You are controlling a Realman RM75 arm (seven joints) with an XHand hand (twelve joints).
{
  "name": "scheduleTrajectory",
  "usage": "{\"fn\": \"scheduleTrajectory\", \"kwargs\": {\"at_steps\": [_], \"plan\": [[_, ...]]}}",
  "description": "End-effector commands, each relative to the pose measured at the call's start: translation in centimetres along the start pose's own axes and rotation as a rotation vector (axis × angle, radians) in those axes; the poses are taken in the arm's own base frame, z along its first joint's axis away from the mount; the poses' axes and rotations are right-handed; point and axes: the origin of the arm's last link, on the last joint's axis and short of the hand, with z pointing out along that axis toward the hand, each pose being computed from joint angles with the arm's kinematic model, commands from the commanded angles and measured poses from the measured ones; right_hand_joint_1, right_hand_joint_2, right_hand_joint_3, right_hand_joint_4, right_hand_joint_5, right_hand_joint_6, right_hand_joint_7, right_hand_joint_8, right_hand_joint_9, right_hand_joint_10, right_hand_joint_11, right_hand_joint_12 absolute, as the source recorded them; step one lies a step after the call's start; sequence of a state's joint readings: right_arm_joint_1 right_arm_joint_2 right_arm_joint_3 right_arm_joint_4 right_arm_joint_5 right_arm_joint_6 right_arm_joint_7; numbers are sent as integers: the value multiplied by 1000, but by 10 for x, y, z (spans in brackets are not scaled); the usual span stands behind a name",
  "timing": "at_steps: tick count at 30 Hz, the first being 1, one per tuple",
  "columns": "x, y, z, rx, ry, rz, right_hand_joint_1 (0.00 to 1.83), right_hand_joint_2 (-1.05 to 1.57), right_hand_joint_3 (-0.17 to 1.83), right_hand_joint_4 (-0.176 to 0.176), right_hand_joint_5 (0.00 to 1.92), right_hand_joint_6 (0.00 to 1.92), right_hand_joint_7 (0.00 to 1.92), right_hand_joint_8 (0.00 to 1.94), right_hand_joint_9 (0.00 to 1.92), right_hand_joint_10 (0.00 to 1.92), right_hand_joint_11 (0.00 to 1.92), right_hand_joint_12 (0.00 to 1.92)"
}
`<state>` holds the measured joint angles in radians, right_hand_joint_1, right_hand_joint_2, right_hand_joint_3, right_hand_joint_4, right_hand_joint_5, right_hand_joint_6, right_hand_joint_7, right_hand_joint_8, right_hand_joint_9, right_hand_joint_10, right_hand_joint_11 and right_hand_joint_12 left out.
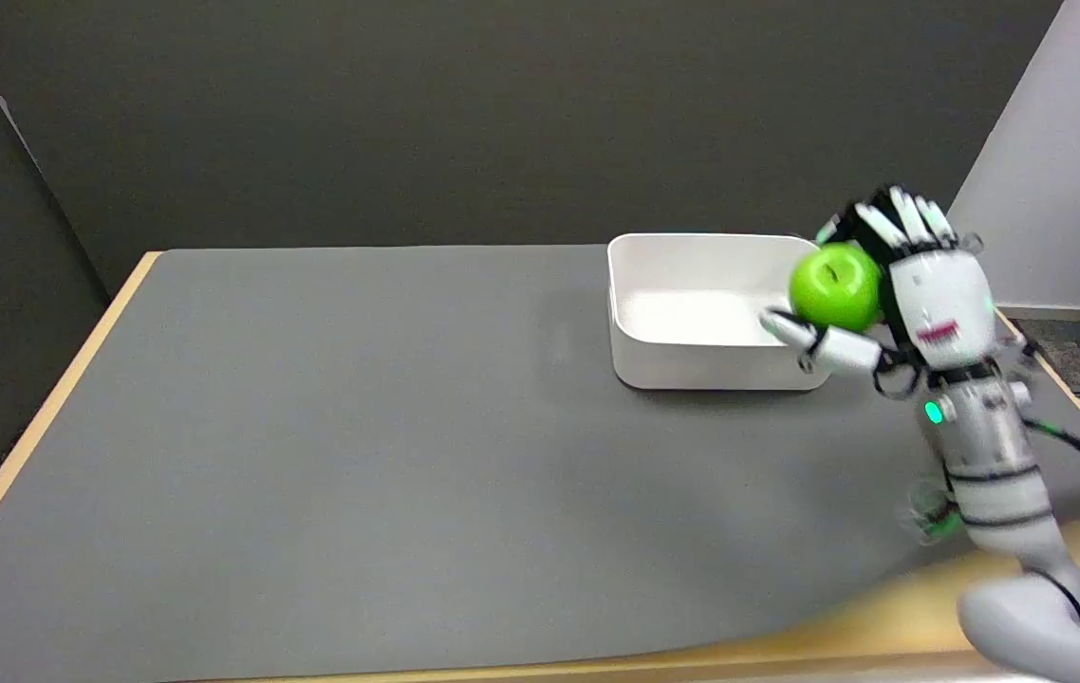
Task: Place the green apple into the white box.
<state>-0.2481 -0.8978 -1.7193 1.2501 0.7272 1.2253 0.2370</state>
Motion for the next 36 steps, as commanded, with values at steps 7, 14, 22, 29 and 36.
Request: {"fn": "scheduleTrajectory", "kwargs": {"at_steps": [7,14,22,29,36], "plan": [[-87,-4,181,-132,-185,1,992,1118,358,-66,683,1502,83,1941,683,1921,250,1921],[-116,13,171,-205,-310,-29,993,1122,355,-71,679,1507,52,1941,667,1921,238,1921],[-124,18,144,-238,-351,-4,996,1120,356,-74,681,1503,40,1941,667,1921,247,1921],[-112,16,117,-224,-320,15,1006,1108,362,-79,695,1484,170,1941,728,1921,304,1921],[-83,10,85,-201,-214,46,991,1105,391,-69,681,1512,568,1941,844,1921,350,1921]]}}
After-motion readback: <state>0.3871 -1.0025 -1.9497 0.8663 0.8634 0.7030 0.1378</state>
